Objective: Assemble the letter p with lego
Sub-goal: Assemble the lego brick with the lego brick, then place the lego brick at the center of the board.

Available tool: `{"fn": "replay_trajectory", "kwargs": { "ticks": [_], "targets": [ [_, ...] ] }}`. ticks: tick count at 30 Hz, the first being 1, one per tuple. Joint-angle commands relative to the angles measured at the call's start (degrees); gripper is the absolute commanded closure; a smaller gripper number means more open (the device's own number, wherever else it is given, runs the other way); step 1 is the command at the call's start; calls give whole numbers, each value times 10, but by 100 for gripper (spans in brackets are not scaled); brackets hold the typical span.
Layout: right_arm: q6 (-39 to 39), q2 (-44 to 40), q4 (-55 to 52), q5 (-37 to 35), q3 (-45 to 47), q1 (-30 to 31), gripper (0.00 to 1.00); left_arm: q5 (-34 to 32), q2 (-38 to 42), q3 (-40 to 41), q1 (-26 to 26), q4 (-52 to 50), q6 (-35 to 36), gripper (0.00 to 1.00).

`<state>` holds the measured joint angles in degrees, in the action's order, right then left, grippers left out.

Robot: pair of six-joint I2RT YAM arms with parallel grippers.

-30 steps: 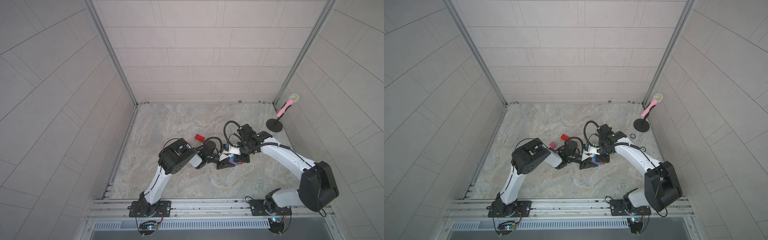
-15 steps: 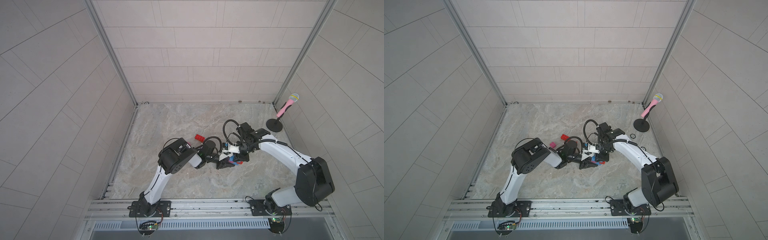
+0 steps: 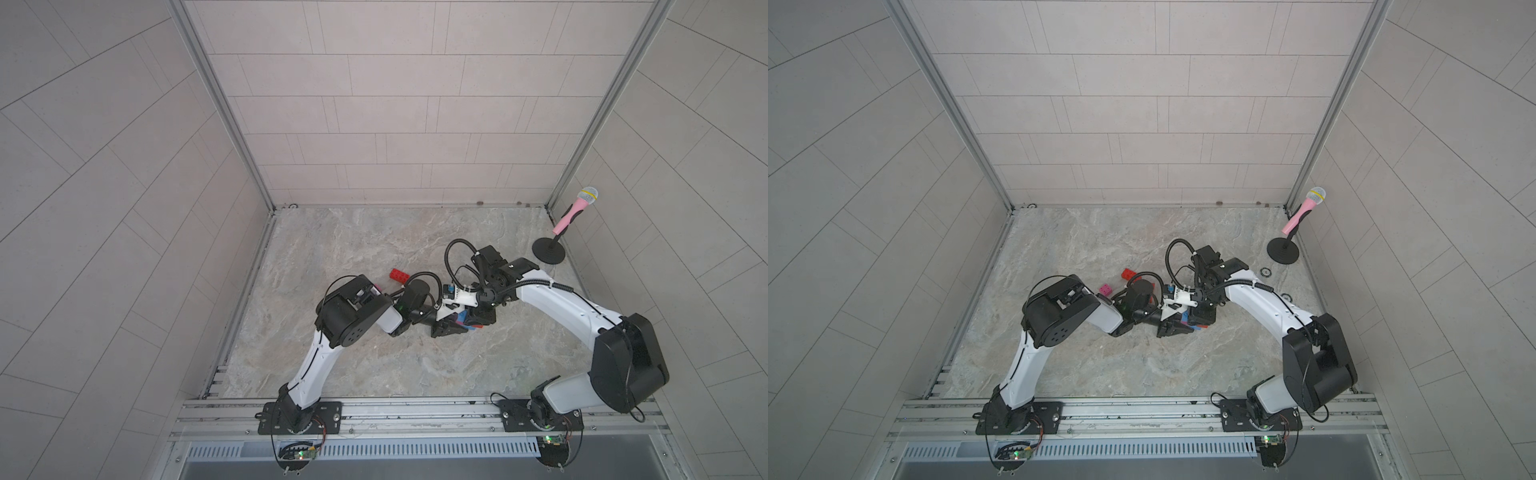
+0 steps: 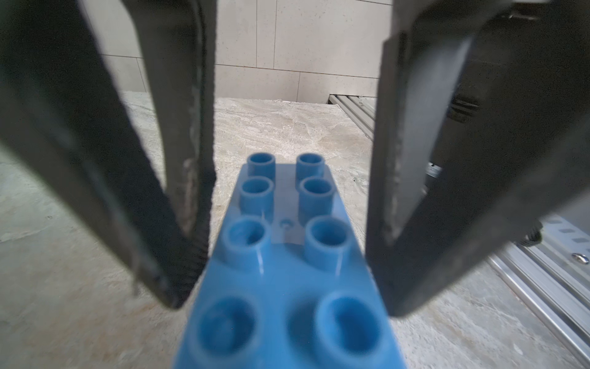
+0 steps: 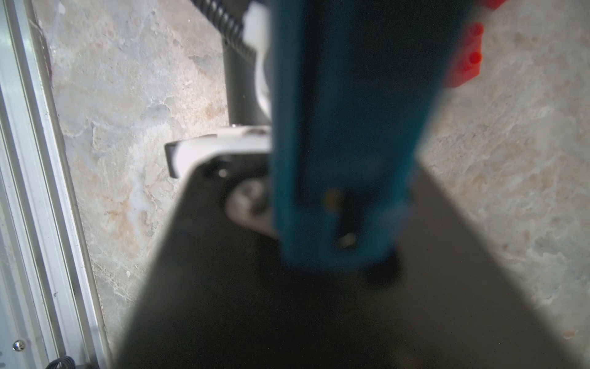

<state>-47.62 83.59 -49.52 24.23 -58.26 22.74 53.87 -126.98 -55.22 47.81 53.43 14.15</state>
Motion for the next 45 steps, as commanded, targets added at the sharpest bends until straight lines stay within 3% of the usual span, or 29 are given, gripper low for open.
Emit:
{"fn": "replay_trajectory", "kwargs": {
  "ticks": [1, 9, 10, 12, 16, 21, 26, 27, 32, 36, 39, 42, 45],
  "targets": [
    [12, 14, -25, -42, 42, 4, 44, -68, -29, -6, 35, -131, 11, 100],
    [39, -115, 18, -16, 41, -38, 39, -71, -20, -3, 36, -131, 11, 100],
    [52, -135, 36, -17, 43, -44, 36, -72, -17, -3, 35, -132, 11, 100],
    [84, -173, 79, -18, 52, -56, 7, -76, -11, -2, 35, -136, 11, 100],
    [134, -238, 164, -46, 83, -63, 3, -83, 2, -1, 37, -145, 11, 100],
    [214, -300, 184, -126, 73, -65, 2, -118, 41, -15, 46, -192, 3, 100],
    [383, -354, 194, -290, 36, -70, 1, -237, 121, -95, 70, -383, -25, 100],
    [417, -360, 195, -340, 28, -71, 1, -256, 134, -119, 72, -420, -47, 100],
    [519, -363, 188, -435, -10, -102, 1, -288, 173, -186, 72, -488, -199, 100],
    [590, -332, 150, -435, -51, -148, 1, -295, 160, -258, 69, -528, -339, 100],
    [622, -302, 134, -419, -69, -179, 0, -249, 106, -336, 57, -555, -451, 100],
    [647, -278, 131, -385, -75, -204, 0, -174, 39, -387, 38, -492, -593, 100],
    [654, -253, 137, -364, -76, -220, 0, -139, -22, -425, 24, -397, -695, 100]
  ]
}}
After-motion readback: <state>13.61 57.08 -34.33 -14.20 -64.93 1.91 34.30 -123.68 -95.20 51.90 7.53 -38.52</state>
